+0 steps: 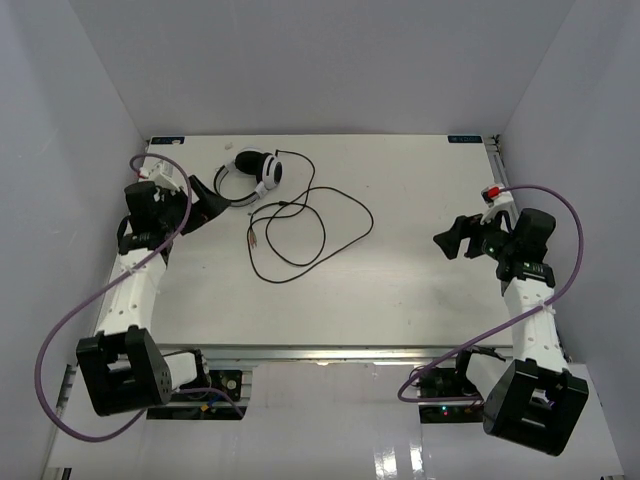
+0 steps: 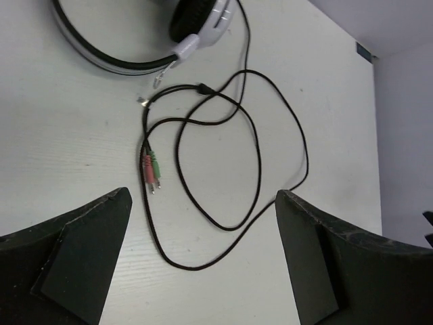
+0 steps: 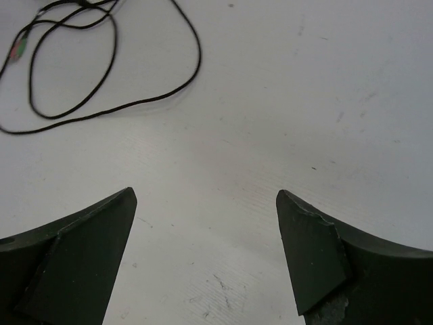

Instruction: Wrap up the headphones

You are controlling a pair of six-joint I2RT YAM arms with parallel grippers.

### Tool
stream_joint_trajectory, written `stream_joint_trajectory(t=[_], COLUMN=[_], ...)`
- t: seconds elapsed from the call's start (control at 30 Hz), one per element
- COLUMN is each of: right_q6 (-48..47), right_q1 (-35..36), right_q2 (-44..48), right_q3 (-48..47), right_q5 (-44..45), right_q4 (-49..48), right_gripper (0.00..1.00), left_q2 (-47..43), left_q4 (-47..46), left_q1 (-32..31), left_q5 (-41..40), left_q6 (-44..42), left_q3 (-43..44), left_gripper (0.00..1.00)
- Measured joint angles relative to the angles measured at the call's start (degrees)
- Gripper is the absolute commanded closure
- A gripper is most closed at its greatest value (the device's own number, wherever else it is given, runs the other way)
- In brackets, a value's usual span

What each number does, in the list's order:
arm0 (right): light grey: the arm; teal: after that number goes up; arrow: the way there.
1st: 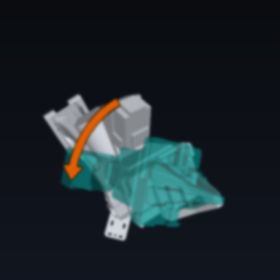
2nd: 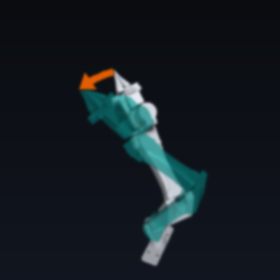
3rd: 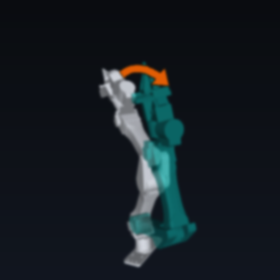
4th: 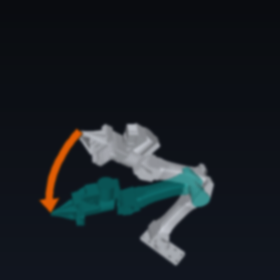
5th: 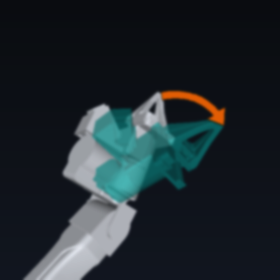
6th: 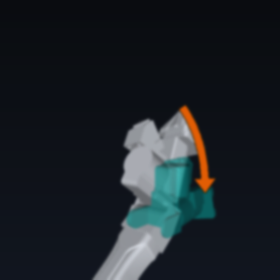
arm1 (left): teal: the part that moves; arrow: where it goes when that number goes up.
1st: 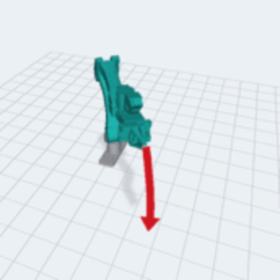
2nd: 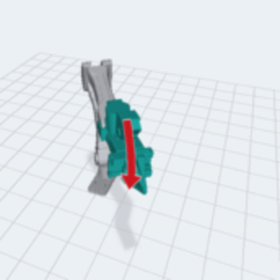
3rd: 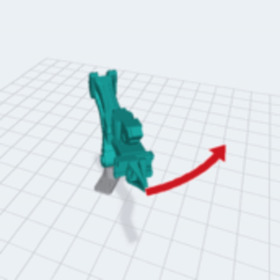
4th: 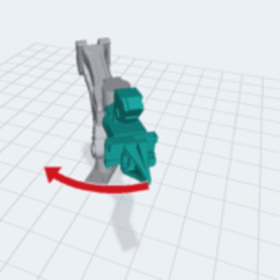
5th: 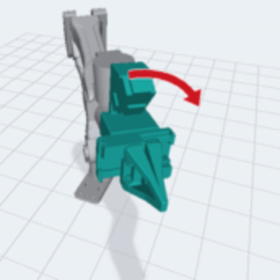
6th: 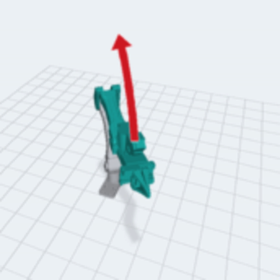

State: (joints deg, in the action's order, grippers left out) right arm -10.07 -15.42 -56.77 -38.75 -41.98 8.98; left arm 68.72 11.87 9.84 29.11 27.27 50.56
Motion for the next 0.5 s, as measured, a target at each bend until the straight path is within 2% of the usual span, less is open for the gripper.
stream_joint_trajectory(t=[0.1,0.17,0.23,0.4,0.5], right_q6=[-8.7,-15.1,-19.6,-20.7,-19.9], right_q1=[0.2,2.2,5.3,18.4,21.1], right_q2=[-2.6,-5.7,-8.5,-10.4,-10.3], right_q3=[-3.0,-5.8,-8.1,-8.1,-6.3], right_q5=[-11.0,-17.9,-21.1,-11.8,-7.7], right_q4=[3.0,5.8,7.4,6.1,3.2], right_gripper=[0.1,0.1,0.1,0.1,0.1], left_q2=[-1.1,2.1,6.6,20.1,30.7], left_q4=[-3.2,-3.6,-3.3,1.3,6.9], left_q1=[-0.1,-0.1,-0.1,-0.1,-0.6], left_q5=[2.2,2.2,1.8,-2.8,-7.7], left_q6=[-0.3,0.2,0.8,2.9,4.3], left_q3=[-2.4,-1.9,-0.7,7.6,18.5], left_gripper=[0.02,0.02,0.03,0.22,0.22])
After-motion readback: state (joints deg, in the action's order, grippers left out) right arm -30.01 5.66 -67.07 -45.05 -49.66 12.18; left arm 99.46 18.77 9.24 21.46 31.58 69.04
